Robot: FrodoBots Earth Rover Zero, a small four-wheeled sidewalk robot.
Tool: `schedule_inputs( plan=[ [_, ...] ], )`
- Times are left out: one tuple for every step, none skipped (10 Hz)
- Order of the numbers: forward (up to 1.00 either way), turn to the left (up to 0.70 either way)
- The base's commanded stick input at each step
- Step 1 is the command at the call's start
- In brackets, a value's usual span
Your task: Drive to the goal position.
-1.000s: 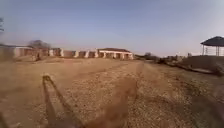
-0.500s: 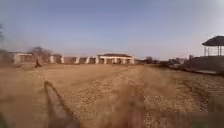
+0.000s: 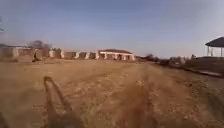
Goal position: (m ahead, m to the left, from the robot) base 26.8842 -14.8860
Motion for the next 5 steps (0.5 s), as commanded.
schedule_inputs(
  plan=[
    [0.70,-0.35],
    [0.70,-0.35],
    [0.70,-0.13],
    [0.70,0.00],
    [0.70,0.00]
  ],
)
